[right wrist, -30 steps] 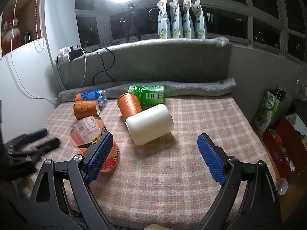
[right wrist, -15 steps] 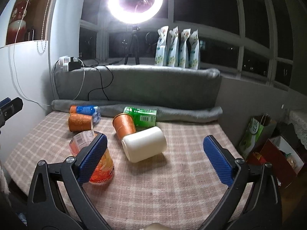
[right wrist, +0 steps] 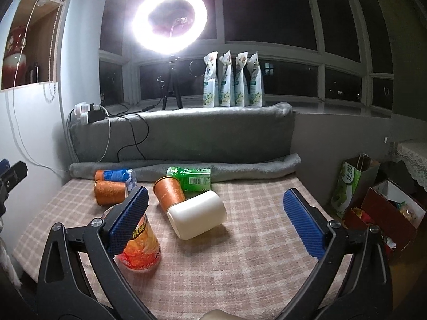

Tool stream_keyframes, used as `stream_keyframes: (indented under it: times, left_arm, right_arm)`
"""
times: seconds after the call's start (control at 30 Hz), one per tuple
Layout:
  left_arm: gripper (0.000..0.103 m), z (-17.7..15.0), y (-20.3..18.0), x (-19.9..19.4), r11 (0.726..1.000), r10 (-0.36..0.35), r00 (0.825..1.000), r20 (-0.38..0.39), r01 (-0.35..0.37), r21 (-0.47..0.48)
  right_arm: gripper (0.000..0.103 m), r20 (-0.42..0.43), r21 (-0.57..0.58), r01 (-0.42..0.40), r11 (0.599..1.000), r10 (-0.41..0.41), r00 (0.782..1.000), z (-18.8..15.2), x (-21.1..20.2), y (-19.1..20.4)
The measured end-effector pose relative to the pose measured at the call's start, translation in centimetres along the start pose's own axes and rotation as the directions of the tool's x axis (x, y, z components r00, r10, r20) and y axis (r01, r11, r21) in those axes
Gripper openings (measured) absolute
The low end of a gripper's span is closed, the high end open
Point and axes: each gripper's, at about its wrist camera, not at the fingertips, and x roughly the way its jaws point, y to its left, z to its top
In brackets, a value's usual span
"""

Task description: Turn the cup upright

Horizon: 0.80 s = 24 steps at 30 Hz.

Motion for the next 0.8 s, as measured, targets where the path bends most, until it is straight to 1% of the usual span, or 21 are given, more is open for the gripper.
stream_keyframes:
  times: [0.13, 0.47, 0.8]
  left_arm:
    - [0.083, 0.05, -0.04, -0.04, 1.000, -0.002, 1.000, -0.002, 0.002, -0.004]
    - [0.083, 0.20, 0.13, -0.29, 1.000, 0.006, 1.000, -0.003, -0.007, -0.013]
    - [0.083, 0.20, 0.14, -0.17, 1.000, -0.014, 1.000, -0.022, 0.014, -0.019]
  right_arm:
    - [0.103, 0.013, -0.005, 0.005, 1.000, -0.005, 1.000, 0.27, -0.20, 0.01]
    - [0.103, 0.015, -0.006, 0.006, 1.000, -0.006, 1.000, 0.28, -0.27, 0.15]
    - [0.103, 0.015, -0.006, 0.006, 1.000, -0.006, 1.000, 0.29, -0.28, 0.16]
